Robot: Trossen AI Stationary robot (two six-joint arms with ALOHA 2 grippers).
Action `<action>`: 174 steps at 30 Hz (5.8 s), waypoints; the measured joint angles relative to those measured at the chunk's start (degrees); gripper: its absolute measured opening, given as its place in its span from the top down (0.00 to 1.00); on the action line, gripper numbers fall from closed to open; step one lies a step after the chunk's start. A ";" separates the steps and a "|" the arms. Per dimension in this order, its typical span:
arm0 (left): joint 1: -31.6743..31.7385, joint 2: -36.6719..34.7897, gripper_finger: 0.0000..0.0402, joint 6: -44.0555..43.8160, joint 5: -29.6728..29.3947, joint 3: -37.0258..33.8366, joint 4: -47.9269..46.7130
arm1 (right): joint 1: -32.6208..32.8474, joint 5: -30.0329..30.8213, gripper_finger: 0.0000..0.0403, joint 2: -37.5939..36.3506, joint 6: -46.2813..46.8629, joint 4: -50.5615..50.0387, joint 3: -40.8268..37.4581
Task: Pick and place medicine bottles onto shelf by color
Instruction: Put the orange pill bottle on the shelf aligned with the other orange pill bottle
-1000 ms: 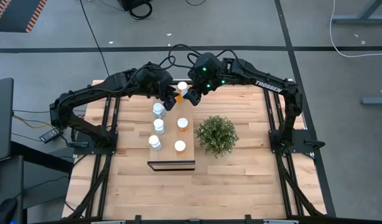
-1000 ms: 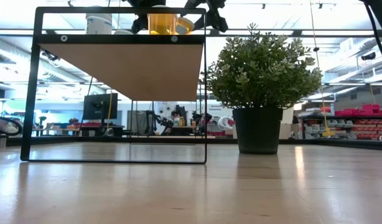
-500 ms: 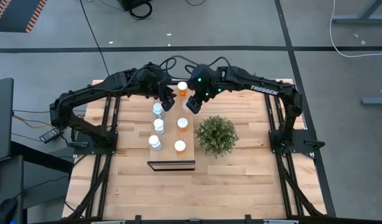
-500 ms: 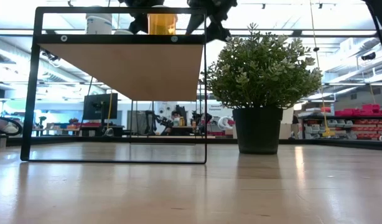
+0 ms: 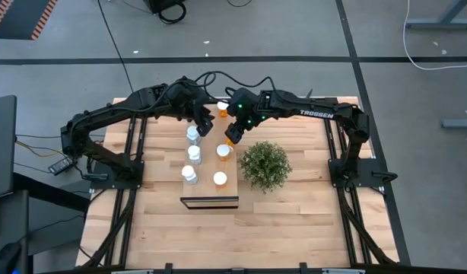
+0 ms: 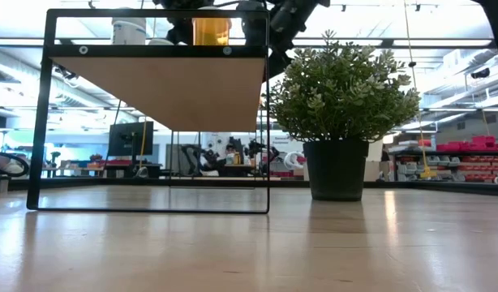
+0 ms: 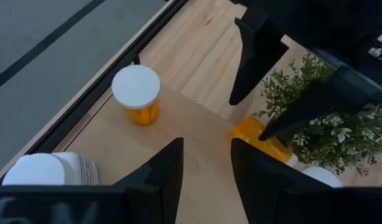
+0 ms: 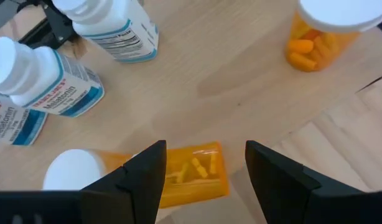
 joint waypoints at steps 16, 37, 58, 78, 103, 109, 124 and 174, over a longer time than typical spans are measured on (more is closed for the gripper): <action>0.00 -0.07 0.64 0.00 0.00 0.00 -5.69 | 0.17 0.12 0.44 -0.07 -49.12 -7.95 2.43; 0.00 -0.26 0.63 -1.35 -0.01 0.02 -8.80 | 1.61 -4.08 0.24 -0.02 -73.81 1.23 -5.96; 0.00 -0.26 0.66 -2.19 0.00 0.02 -8.77 | 1.95 -4.58 0.32 -0.07 -71.58 5.38 -7.58; 0.00 -0.26 0.66 -2.19 -0.02 0.02 -8.79 | 0.32 -4.93 0.50 0.03 -60.39 7.29 -8.35; 0.34 -3.62 0.66 -2.03 -2.88 0.07 -10.12 | -9.44 -21.34 0.50 -6.77 -38.62 14.64 -6.49; 0.76 -4.46 0.66 -2.13 -3.72 0.04 -10.12 | -11.11 -22.89 0.50 -10.89 -31.11 23.68 -12.36; 0.76 -4.70 0.65 -2.20 -3.93 0.02 -10.04 | -5.70 -2.37 0.50 -23.81 -12.82 77.09 -51.41; 6.05 2.95 0.70 -9.18 9.18 0.00 2.85 | 0.03 2.44 0.50 -10.69 -12.79 88.64 -47.36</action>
